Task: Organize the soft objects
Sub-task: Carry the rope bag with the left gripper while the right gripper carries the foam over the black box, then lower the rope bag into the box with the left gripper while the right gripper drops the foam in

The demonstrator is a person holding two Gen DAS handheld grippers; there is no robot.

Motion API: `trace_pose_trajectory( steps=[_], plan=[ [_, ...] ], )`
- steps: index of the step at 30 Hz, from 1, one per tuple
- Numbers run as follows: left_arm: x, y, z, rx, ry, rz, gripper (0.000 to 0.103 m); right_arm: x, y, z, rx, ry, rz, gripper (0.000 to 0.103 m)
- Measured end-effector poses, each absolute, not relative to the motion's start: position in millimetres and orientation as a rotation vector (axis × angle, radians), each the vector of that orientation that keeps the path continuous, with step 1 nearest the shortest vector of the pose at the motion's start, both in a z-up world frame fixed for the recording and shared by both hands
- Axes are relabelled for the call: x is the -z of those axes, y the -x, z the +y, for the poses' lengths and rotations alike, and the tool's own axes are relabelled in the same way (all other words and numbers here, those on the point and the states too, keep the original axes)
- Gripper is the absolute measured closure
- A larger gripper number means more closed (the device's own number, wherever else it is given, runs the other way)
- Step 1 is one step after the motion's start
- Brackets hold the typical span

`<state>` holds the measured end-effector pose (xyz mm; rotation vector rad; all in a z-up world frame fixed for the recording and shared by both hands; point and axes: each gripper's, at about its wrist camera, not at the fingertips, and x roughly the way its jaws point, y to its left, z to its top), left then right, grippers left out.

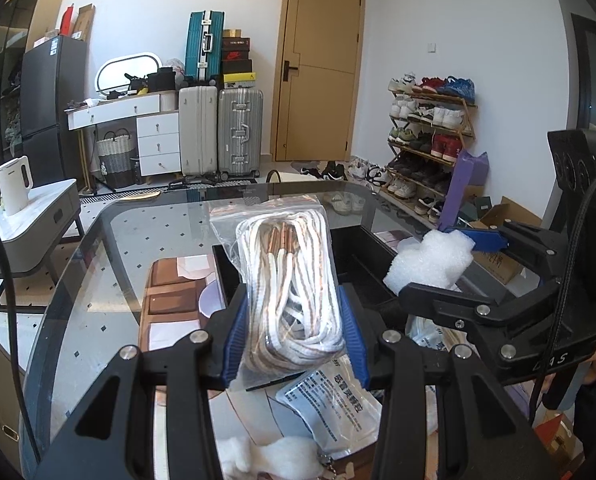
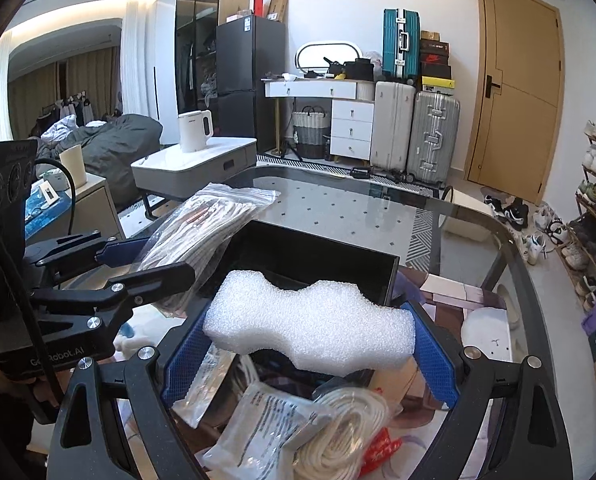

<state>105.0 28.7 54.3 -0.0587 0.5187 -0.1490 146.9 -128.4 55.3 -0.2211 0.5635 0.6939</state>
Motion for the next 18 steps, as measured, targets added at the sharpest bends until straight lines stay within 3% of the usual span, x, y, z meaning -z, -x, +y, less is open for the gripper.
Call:
trace_pose_trajectory(
  steps=[18],
  plan=[
    [-50,-143,26,0.176,0.021,0.584,0.061,-41,-193,-109,-0.706,0.275,0.622,0.011]
  ],
)
